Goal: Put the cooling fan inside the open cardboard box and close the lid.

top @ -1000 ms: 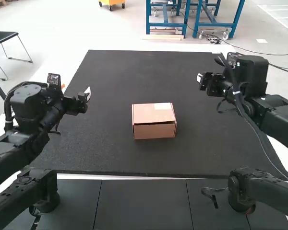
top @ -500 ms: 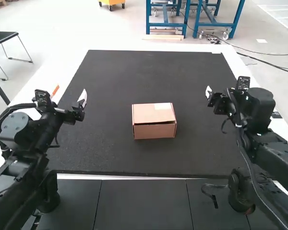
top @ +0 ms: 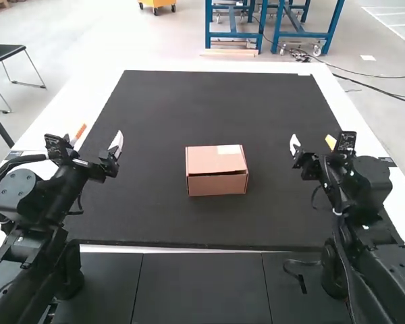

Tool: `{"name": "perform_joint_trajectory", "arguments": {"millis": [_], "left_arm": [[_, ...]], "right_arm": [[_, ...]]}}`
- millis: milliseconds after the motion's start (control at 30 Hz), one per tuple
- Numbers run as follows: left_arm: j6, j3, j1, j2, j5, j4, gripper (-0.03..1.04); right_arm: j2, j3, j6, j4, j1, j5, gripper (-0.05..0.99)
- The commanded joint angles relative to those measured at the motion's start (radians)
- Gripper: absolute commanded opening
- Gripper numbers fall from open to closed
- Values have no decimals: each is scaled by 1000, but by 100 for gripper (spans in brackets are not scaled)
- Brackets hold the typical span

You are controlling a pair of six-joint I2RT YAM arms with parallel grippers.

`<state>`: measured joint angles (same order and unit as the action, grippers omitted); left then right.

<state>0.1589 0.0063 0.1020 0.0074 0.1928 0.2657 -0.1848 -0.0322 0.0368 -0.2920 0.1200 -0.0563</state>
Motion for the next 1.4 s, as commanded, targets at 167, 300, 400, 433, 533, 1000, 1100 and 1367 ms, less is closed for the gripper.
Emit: {"name": "perform_joint_trajectory", "arguments": {"millis": [167,300,400,433,533,1000,1100,1367], "left_arm": [[30,-6,-65,-9,135,-77,96],[16,-6,-111,-9,152,-152,96],[-10,-6,-128,-9,157,-181,96],[-19,-6,-131,-9,155,-195,96],[-22,-6,-139,-9,154,-212,96],[-104,-6,-174,-9,59,-273,96],[-104,-6,-166,-9,46,-275,96],[-108,-6,-159,-9,8,-276,96]], "right_arm": [[182,31,-9,102,20,-37,90],[185,31,-5,157,36,-30,90],[183,31,-3,238,50,13,90],[185,29,-3,258,53,32,90],[183,31,15,263,61,75,91],[185,32,-29,277,-48,49,91],[185,32,-31,284,-59,53,91],[185,32,-43,287,-88,58,91]]}}
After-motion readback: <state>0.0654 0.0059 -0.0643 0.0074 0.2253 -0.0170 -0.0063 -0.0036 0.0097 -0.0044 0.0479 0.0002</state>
